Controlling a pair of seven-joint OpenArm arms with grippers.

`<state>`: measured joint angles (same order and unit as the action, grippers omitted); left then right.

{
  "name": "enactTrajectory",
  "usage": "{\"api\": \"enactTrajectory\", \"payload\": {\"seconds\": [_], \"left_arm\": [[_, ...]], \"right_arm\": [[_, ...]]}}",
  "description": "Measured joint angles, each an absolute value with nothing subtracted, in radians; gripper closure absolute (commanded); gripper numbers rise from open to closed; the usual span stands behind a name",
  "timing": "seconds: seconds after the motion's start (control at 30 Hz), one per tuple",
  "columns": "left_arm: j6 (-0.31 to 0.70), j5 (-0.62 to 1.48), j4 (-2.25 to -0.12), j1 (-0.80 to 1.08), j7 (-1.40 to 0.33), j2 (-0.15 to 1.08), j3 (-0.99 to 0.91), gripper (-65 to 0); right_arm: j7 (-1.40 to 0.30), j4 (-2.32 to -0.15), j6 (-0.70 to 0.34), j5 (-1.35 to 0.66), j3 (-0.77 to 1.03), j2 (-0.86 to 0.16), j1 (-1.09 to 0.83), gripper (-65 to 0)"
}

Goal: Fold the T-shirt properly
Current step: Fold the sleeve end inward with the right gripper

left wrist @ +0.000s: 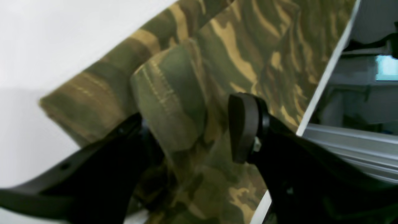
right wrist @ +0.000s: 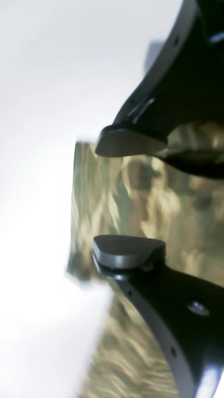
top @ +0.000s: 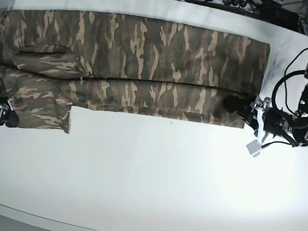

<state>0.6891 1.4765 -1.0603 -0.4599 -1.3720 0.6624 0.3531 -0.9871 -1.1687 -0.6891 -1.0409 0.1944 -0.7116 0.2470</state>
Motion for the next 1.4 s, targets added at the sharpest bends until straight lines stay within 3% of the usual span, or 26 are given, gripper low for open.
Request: {"api": "enactTrajectory", "payload": {"seconds": [0.2, 0.3, 0.4, 0.6, 0.87, 1.1, 1.13, 1.23, 1.4], "left_arm": [[0.689, 1.49, -1.062, -0.434, -1.36, 0.651, 0.351, -33.1], [0.69, 1.497, -1.064, -0.427, -1.358, 0.651, 0.351, -33.1], [0.69, 1.497, -1.065, -0.429, -1.361, 0.651, 0.352, -33.1], [0.69, 1.497, -1.065, -0.429, -1.362, 0.651, 0.352, -33.1], [0.69, 1.497, -1.065, -0.429, -1.362, 0.651, 0.352, -32.9], [0.69, 1.497, -1.065, -0.429, -1.361, 0.651, 0.352, -32.9], [0.69, 1.497, -1.065, -0.429, -1.362, 0.651, 0.352, -32.9], [0.69, 1.497, -1.065, -0.429, -1.362, 0.651, 0.352, -32.9], [0.69, 1.497, -1.065, -0.429, -1.361, 0.651, 0.352, -32.9]], "right_arm": [[-0.914, -1.169, -0.696, -0.86, 0.193, -0.551, 0.247, -41.6], [-0.845, -1.169, -0.689, -0.71, 0.194, -0.505, 0.25, -41.6], [-0.773, -1.166, -0.598, -0.56, 0.194, -0.458, 0.249, -41.6], [-0.71, -1.164, -0.569, -0.467, 0.194, -0.42, 0.25, -41.5], [-0.638, -1.165, -0.525, -0.383, 0.132, -0.41, 0.213, -22.4], [-0.608, -1.172, -0.495, -0.393, 0.054, -0.415, 0.203, -23.7], [-0.608, -1.172, -0.486, -0.393, 0.051, -0.415, 0.203, -20.0], [-0.601, -1.172, -0.461, -0.396, 0.048, -0.414, 0.203, 0.0], [-0.604, -1.174, -0.445, -0.385, 0.047, -0.418, 0.209, 0.0]]}}
